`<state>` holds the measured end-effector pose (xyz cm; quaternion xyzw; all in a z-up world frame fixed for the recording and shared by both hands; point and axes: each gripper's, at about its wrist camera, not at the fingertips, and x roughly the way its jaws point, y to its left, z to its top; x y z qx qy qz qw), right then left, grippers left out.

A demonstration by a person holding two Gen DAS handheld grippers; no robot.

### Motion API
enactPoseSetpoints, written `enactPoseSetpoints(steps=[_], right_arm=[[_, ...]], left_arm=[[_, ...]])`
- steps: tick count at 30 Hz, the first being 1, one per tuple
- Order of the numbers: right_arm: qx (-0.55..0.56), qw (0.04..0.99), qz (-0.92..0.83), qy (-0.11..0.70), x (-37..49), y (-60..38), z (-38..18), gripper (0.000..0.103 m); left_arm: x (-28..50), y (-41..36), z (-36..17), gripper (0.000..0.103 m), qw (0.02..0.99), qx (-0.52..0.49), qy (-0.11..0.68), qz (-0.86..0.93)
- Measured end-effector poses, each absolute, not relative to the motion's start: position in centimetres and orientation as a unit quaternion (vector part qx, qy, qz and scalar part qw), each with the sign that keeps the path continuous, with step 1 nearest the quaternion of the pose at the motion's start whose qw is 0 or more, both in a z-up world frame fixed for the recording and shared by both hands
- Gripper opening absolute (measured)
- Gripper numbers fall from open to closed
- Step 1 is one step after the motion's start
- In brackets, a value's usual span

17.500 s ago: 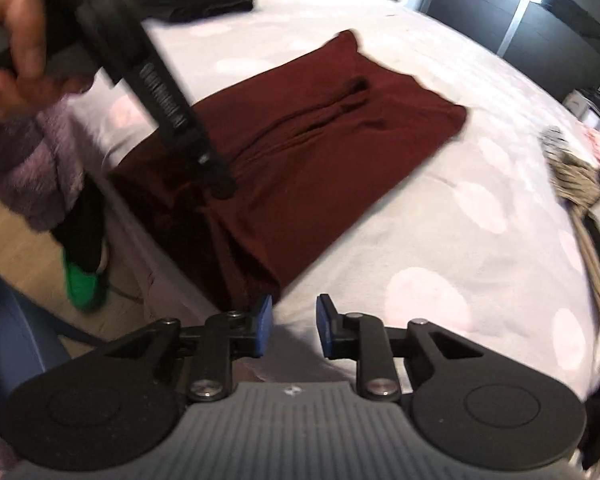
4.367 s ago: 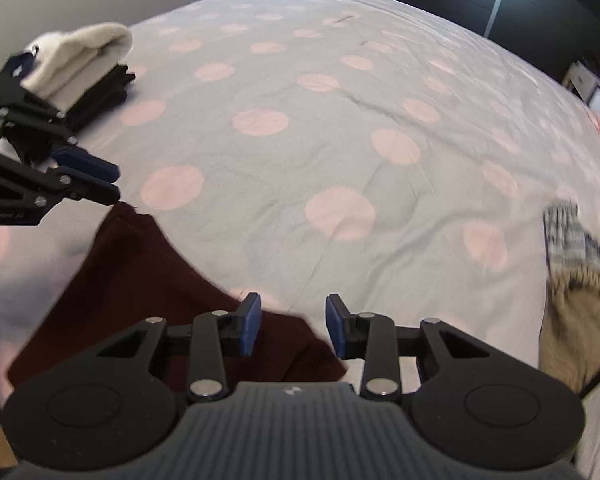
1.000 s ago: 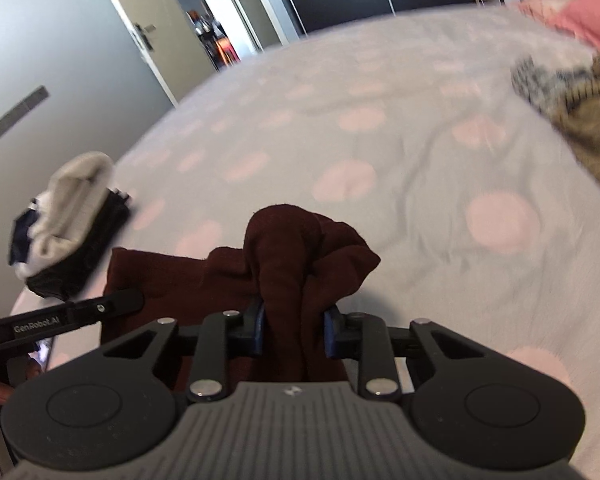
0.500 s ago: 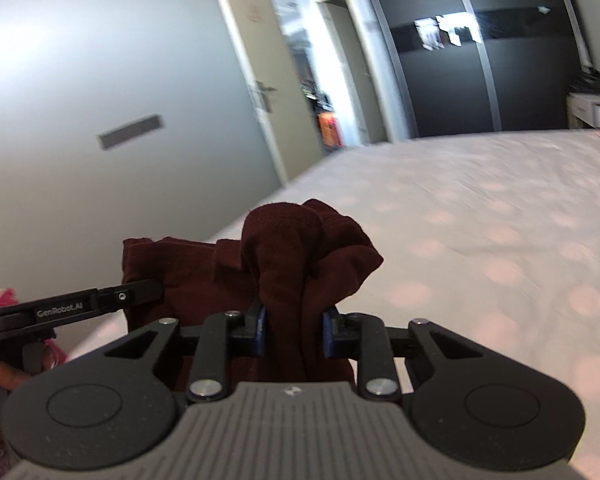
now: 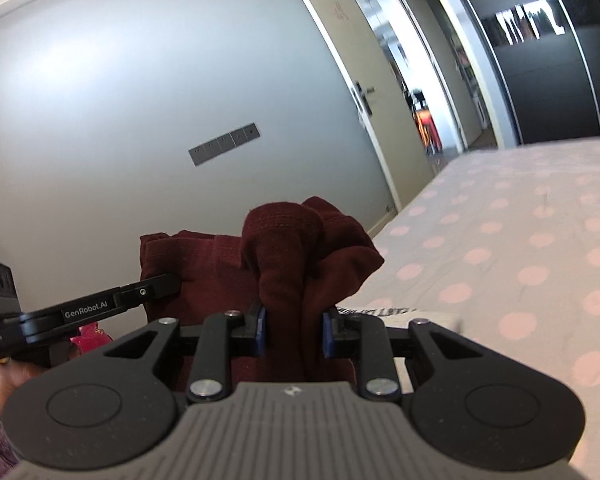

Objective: Fold clothes
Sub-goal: 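Lift the sweater bundle with both tools and carry it to the folded clothes stack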

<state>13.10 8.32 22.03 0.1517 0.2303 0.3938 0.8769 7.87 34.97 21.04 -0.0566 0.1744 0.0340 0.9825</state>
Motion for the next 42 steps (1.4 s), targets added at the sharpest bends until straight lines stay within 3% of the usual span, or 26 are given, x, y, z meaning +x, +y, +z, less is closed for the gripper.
enactPoseSetpoints(steps=[11, 23, 28, 32, 33, 36, 40, 41, 42], right_arm=[[0.195, 0.859, 0.36, 0.308, 21.7, 14.7, 17.6, 0.029], [0.112, 0.881, 0.317, 0.332, 29.7, 18.5, 8.7, 0.03], [0.102, 0.882, 0.319, 0.333, 31.6, 18.7, 6.0, 0.032], [0.1, 0.882, 0.324, 0.327, 31.6, 18.6, 5.9, 0.038], [0.1, 0.884, 0.321, 0.324, 31.5, 18.2, 6.3, 0.043], [0.101, 0.891, 0.314, 0.314, 30.9, 17.2, 7.5, 0.055], [0.093, 0.906, 0.299, 0.286, 29.9, 15.7, 9.4, 0.053], [0.092, 0.907, 0.304, 0.279, 29.6, 15.6, 10.0, 0.045], [0.09, 0.907, 0.312, 0.271, 29.3, 15.8, 10.4, 0.034]], left_arm=[[18.3, 39.0, 16.8, 0.024, 0.971, -0.013, 0.236, 0.028], [26.3, 41.6, 6.9, 0.024, 0.949, -0.031, 0.314, 0.022], [27.0, 43.1, 5.0, 0.025, 0.947, -0.053, 0.315, 0.015], [26.6, 44.0, 5.2, 0.032, 0.948, -0.058, 0.313, 0.015], [26.4, 44.1, 5.4, 0.037, 0.948, -0.058, 0.312, 0.018], [25.4, 44.3, 6.5, 0.039, 0.952, -0.056, 0.299, 0.034], [23.3, 44.9, 8.6, 0.041, 0.96, -0.059, 0.27, 0.05], [22.7, 44.9, 9.0, 0.039, 0.962, -0.06, 0.263, 0.047], [22.1, 44.9, 9.3, 0.028, 0.963, -0.061, 0.26, 0.04]])
